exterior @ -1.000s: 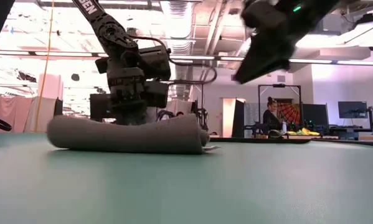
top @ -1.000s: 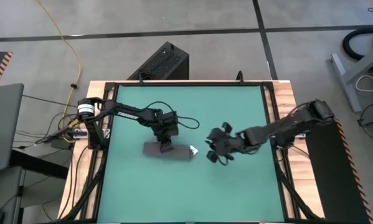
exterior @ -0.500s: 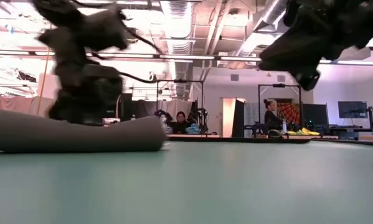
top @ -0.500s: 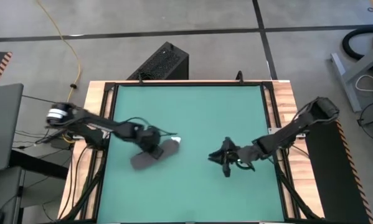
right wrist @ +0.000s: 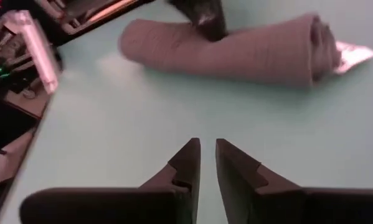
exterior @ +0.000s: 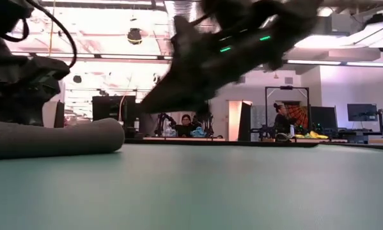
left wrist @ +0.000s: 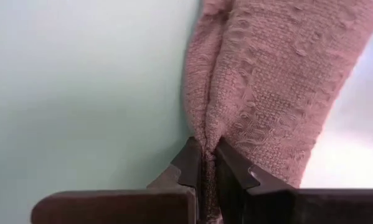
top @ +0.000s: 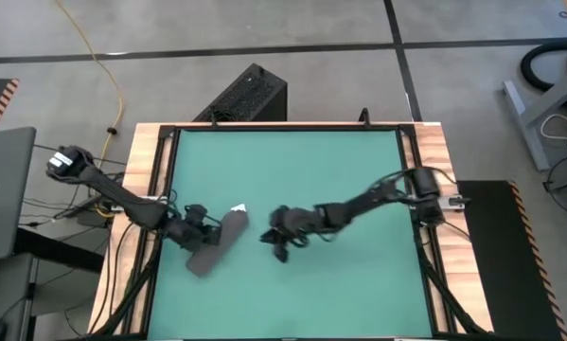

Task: Roll towel into tight, uniform cylinder
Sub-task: Roll the gray towel

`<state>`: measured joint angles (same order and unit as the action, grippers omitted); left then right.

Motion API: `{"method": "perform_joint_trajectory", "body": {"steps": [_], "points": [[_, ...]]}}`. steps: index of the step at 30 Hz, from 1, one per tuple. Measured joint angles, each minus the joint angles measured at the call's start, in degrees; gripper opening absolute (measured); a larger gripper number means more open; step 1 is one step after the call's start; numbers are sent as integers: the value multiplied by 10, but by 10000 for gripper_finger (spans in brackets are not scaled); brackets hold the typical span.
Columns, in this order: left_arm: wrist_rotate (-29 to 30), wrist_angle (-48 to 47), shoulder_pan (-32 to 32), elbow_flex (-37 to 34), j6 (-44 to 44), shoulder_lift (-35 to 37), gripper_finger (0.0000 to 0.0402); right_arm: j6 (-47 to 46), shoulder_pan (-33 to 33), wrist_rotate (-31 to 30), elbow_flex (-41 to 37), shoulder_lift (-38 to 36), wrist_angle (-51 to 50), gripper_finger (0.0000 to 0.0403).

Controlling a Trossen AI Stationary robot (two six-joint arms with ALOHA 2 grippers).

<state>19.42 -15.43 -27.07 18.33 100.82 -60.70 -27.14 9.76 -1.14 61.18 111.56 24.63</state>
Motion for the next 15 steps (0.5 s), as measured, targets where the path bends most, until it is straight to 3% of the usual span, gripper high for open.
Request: {"method": "perform_joint_trajectory", "body": {"steps": [7,11,15], "points": [[54,-98,-9,25,-72,55,12,37,-68,107,218,152,-92,60],[73,-139,-9,36,-128,84,12,46,-85,115,315,218,-178,51],[44,-181,-9,36,-167,93,12,52,-96,116,372,246,-211,44]]}}
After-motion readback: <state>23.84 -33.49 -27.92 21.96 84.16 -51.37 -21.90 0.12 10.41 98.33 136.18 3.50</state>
